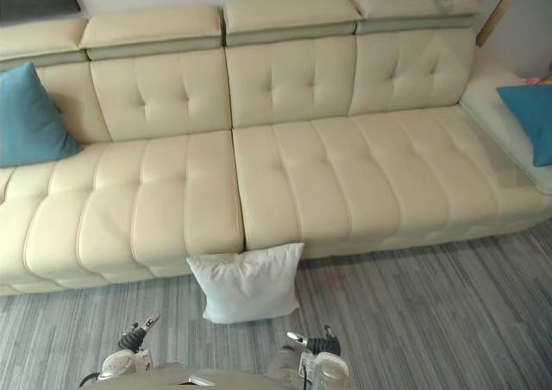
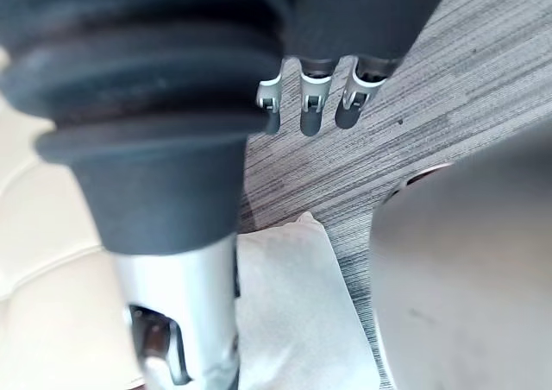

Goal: Pick up cushions and gather them together orderly.

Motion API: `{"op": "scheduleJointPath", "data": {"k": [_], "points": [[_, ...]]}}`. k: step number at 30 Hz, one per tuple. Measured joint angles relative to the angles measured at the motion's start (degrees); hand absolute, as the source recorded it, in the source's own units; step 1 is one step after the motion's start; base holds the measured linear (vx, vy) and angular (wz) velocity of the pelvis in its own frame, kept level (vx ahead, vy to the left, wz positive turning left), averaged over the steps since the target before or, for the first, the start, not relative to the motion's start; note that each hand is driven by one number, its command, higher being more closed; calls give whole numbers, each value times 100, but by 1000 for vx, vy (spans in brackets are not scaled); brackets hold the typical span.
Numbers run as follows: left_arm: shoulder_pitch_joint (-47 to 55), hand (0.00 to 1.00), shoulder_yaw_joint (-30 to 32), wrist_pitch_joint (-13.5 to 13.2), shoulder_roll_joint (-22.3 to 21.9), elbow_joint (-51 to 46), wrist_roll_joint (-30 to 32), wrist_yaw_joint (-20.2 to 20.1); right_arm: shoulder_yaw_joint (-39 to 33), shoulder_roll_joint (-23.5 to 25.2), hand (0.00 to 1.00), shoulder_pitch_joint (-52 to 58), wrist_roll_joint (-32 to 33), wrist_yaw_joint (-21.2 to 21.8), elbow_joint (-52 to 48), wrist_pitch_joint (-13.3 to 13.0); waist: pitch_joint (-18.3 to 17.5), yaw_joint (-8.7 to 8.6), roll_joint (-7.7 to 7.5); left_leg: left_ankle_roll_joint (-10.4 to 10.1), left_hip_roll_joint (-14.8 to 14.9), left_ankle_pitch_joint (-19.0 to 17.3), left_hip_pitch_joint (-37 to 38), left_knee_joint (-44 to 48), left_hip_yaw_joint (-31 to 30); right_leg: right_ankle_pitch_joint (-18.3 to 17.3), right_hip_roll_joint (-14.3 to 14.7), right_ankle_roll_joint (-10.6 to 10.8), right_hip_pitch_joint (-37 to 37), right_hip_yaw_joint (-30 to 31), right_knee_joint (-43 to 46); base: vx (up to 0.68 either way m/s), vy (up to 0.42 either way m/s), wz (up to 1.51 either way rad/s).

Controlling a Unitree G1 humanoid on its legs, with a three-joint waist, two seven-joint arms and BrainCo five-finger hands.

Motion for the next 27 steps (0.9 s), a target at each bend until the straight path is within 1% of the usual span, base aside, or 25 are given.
{"op": "scheduleJointPath", "data": {"k": [2, 3, 4, 5, 6, 7, 8, 9, 11, 12, 13, 15, 17, 18, 21, 22, 23, 24, 27], "points": [[-227, 0, -176, -10, 53, -160, -53, 64, 78, -164, 0, -229, -139, -105, -243, 0, 246, -3, -33, -26, 154, -208, -532, 556, -60, -29, 36, -62, -439, 2, 272, -303, -65, 5], [-437, 0, -260, -15, 71, -214, -107, 132, 91, -332, 0, -423, -178, -201, -450, -4, 366, 0, -33, -32, 281, -366, -957, 946, -84, -68, 74, -97, -776, 11, 472, -329, -48, -11], [-618, 0, -328, -17, 125, -358, -130, 191, 92, -509, 0, -653, -180, -329, -664, -3, 541, 5, -36, 4, 389, -502, -1306, 1283, -135, -82, 122, -98, -1063, 30, 638, -235, -38, -10], [-664, 0, -350, -25, 156, -400, -147, 222, 89, -566, 0, -717, -179, -375, -756, -3, 587, -6, -37, 0, 418, -518, -1435, 1390, -159, -74, 128, -115, -1171, 27, 696, -195, -37, -6], [-847, 0, -376, -27, 247, -504, -158, 275, 85, -673, 0, -865, -179, -496, -937, -5, 662, -22, -52, 25, 442, -547, -1713, 1569, -198, -81, 122, -136, -1427, 41, 849, -128, -37, 6], [-920, 0, -396, -31, 311, -583, -170, 300, 77, -717, 0, -937, -178, -541, -1011, -3, 727, -28, -65, 27, 449, -547, -1830, 1646, -215, -71, 114, -164, -1548, 49, 926, -146, -54, 6], [-1118, 0, -414, -69, 463, -726, -217, 382, 66, -791, 0, -1102, -177, -633, -1106, -5, 788, -30, -71, 25, 500, -546, -2186, 1861, -238, -46, 108, -216, -1898, 70, 1116, -120, -58, 1], [-1235, 0, -414, -78, 557, -815, -225, 400, 30, -803, 0, -1285, -174, -701, -1107, -4, 835, -29, -71, 24, 522, -546, -2386, 1974, -258, -47, 110, -228, -2103, 94, 1214, -129, -72, 0], [-1648, 0, -404, -102, 738, -842, -335, 502, -36, -859, 0, -1722, -165, -814, -1108, 0, 1003, -50, -18, 20, 548, -542, -2871, 2183, -338, -20, 104, -274, -2554, 125, 1370, -103, -52, 3], [-1753, 0, -396, -103, 776, -851, -347, 513, -33, -890, 0, -1857, -164, -847, -1108, 0, 1030, -51, 3, 19, 564, -541, -3018, 2237, -355, -7, 106, -293, -2680, 120, 1404, -105, -32, 6], [-2057, 0, -376, -102, 906, -999, -385, 554, -43, -978, 0, -2238, -164, -964, -1108, 5, 1149, -47, 18, 28, 606, -524, -3417, 2397, -384, 33, 109, -336, -3055, 117, 1517, -82, -25, 5], [-2357, 0, -345, -108, 1024, -1060, -389, 605, -72, -1092, 0, -2633, -163, -1017, -1104, 5, 1283, -54, 35, 33, 625, -517, -3732, 2549, -430, 38, 102, -346, -3345, 116, 1644, -67, -16, 6], [-2904, 0, -288, -109, 1290, -1129, -390, 619, -64, -1340, 0, -3268, -152, -1126, -1098, 5, 1422, -67, 73, 52, 690, -515, -4358, 2858, -531, 51, 98, -369, -3899, 105, 1903, -68, -8, 8], [-3024, 0, -288, -109, 1353, -1174, -390, 620, -57, -1408, 0, -3435, -146, -1152, -1088, 5, 1462, -63, 68, 61, 702, -520, -4498, 2929, -545, 48, 96, -373, -4031, 105, 1963, -57, -3, 9], [-3655, 0, -252, -150, 1636, -1414, -392, 657, 5, -1765, 0, -4272, -105, -1187, -1030, 10, 1665, -63, 88, 90, 715, -532, -5279, 3348, -676, 18, 54, -415, -4766, 123, 2368, -70, -3, 12], [-3869, 0, -241, -158, 1695, -1449, -428, 720, 105, -1865, 0, -4565, -71, -1218, -1020, 21, 1688, -54, 85, 115, 742, -547, -5590, 3528, -689, 0, 31, -433, -5085, 140, 2550, -71, -17, 8], [-3945, 0, -231, -160, 1718, -1454, -432, 737, 137, -1879, 0, -4709, -58, -1233, -1008, 25, 1694, -51, 85, 126, 758, -554, -5720, 3607, -696, -3, 31, -437, -5218, 148, 2617, -76, -23, 0], [-4150, 0, -167, -160, 1749, -1464, -439, 753, 303, -1884, 0, -5153, -49, -1298, -972, 32, 1744, -52, 92, 156, 815, -574, -6077, 3836, -722, -4, 34, -437, -5563, 172, 2808, -68, -18, -3], [-4426, 0, -174, -161, 1744, -1501, -546, 793, 596, -1852, 0, -5639, -28, -1410, -972, 40, 1759, -47, 95, 175, 862, -585, -6621, 4148, -799, 0, 39, -444, -6083, 194, 3040, -109, -24, 0]]}}
